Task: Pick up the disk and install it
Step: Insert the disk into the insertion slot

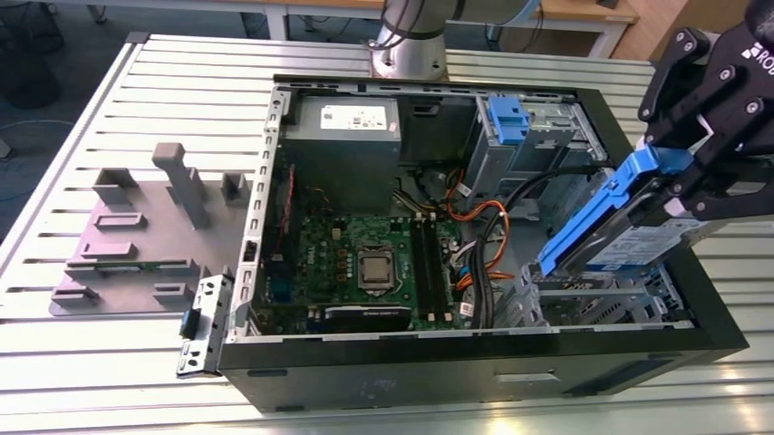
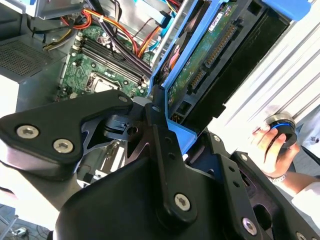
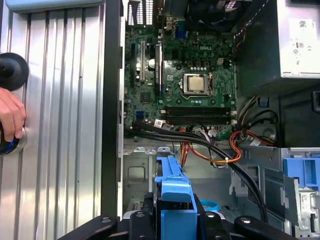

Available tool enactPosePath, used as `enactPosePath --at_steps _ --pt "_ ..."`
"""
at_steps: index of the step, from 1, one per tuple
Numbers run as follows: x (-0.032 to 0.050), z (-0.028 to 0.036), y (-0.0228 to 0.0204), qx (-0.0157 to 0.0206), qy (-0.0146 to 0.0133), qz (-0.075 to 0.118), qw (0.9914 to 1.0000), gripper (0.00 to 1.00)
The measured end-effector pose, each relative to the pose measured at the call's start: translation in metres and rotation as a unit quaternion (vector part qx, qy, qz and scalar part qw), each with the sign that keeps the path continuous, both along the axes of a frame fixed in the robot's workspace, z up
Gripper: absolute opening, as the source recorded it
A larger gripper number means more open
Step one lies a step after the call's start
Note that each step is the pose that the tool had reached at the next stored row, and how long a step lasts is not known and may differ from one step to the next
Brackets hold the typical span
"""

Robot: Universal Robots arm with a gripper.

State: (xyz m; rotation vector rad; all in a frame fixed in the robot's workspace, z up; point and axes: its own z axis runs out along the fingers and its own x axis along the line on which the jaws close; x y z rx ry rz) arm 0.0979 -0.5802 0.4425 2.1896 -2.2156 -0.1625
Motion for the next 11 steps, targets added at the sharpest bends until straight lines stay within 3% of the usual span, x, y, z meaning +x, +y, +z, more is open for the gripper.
enactPosePath --at_steps 11 --pt "-0.0009 -0.0103 -0.0013 0.0000 0.0000 0.000 1.00000 0.37"
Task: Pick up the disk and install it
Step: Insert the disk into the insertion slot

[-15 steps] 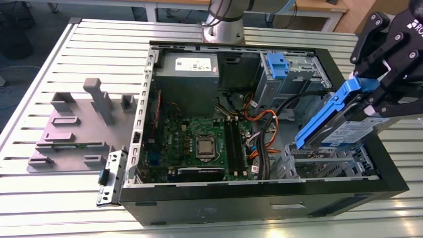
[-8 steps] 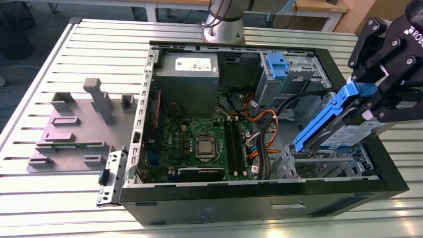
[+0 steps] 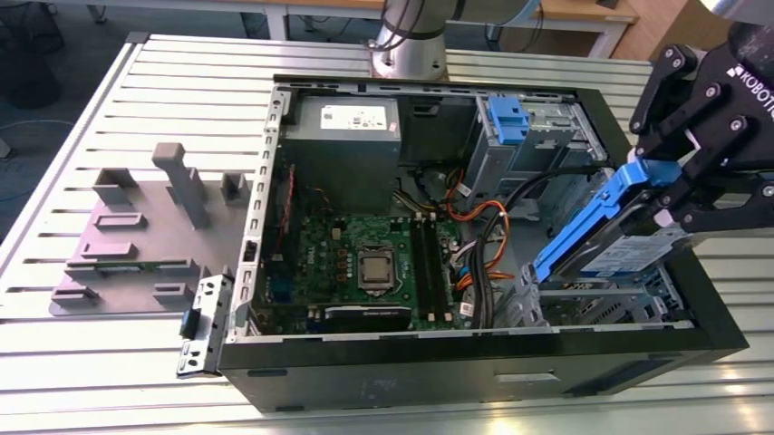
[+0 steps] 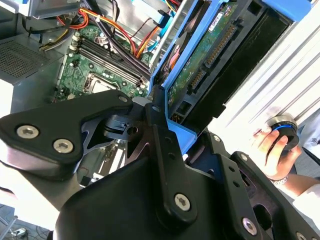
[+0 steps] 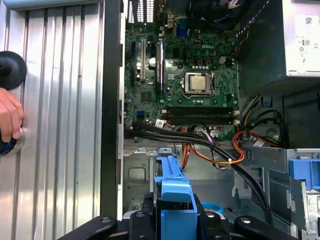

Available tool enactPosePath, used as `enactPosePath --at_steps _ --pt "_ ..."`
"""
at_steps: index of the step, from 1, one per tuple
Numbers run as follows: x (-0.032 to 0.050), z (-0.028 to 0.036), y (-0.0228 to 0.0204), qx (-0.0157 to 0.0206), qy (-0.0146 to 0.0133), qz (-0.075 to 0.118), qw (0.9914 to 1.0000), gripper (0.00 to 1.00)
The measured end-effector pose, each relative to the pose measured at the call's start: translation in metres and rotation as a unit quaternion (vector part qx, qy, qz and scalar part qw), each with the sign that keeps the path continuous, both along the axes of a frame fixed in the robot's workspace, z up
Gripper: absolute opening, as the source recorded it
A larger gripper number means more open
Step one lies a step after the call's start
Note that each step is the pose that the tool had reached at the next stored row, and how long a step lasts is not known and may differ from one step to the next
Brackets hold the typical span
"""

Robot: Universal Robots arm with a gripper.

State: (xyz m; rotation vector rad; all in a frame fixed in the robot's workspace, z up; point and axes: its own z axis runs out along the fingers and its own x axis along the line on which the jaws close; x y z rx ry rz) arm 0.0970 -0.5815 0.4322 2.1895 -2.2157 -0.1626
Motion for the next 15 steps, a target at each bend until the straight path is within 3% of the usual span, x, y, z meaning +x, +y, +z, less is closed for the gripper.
enactPosePath --at_steps 15 --pt "-0.0006 -0.0146 0.0000 0.0000 0.0000 0.000 1.00000 0.37"
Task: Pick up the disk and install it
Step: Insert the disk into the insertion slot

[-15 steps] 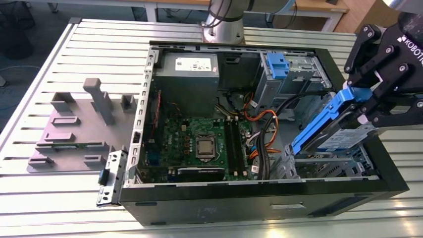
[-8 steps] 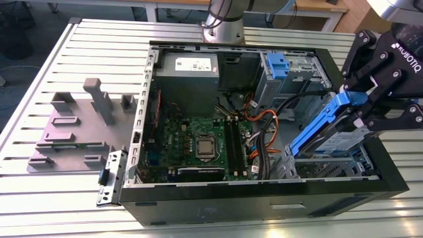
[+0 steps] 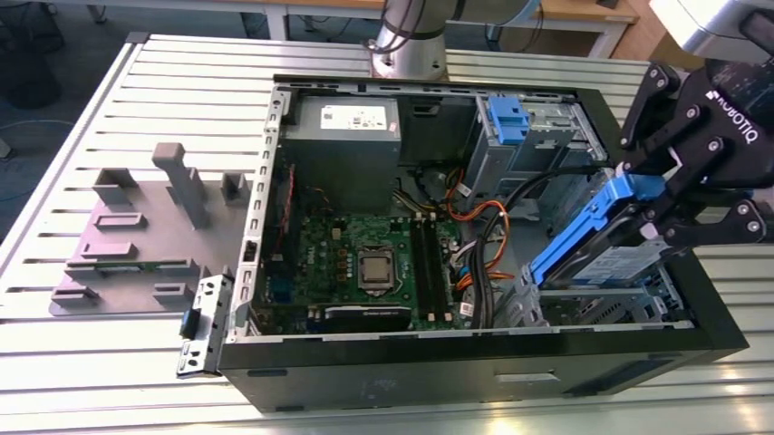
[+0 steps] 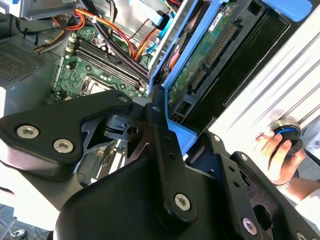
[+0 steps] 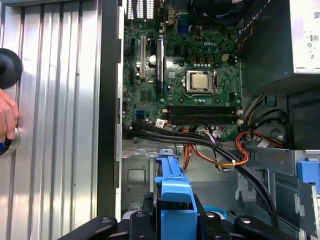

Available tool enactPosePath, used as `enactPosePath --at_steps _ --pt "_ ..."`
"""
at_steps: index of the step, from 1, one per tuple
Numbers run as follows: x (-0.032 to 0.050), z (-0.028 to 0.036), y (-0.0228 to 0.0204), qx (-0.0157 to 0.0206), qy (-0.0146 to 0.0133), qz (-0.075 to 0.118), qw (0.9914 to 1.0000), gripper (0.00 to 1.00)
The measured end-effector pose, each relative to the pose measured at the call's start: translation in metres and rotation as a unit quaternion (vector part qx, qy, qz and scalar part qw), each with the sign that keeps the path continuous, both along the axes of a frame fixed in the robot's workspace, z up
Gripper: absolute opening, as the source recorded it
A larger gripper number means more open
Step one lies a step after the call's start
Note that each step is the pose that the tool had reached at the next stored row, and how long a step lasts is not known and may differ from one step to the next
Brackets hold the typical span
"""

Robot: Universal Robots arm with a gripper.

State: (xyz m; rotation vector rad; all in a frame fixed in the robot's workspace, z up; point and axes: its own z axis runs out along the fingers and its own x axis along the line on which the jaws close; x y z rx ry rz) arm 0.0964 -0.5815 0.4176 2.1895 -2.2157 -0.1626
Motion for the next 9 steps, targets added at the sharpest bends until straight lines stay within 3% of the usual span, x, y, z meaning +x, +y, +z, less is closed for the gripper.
enactPosePath --at_steps 9 --pt "-0.0002 -0.0070 0.0000 0.0000 0.0000 0.000 1.00000 0.37"
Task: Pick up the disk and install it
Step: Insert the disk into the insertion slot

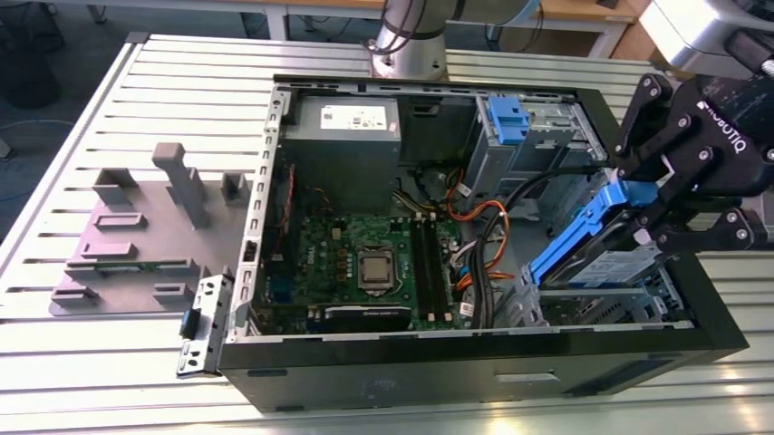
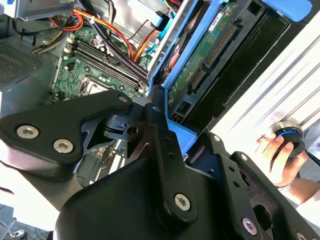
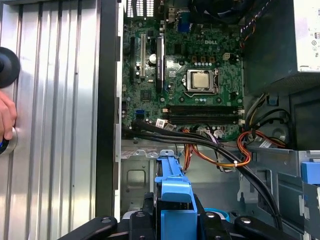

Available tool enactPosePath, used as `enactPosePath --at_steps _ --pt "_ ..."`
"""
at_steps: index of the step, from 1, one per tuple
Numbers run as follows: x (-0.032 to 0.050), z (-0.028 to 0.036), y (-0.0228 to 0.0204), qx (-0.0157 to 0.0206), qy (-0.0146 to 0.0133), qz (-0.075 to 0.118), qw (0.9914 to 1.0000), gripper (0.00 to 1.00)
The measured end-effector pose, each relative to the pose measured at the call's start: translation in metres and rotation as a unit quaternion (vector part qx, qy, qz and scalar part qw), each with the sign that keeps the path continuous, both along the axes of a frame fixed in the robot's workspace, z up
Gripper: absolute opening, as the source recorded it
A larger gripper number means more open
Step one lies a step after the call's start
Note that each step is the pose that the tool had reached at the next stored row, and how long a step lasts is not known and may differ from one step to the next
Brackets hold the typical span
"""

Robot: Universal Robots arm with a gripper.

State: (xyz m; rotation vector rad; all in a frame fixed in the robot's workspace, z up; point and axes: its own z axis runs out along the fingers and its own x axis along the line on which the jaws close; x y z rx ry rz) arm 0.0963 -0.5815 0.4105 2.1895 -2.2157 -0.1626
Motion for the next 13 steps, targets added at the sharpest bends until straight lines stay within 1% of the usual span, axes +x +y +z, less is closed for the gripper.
enactPosePath --at_steps 13 --pt "0.0000 -0.0077 0.0000 0.0000 0.0000 0.000 1.00000 0.37"
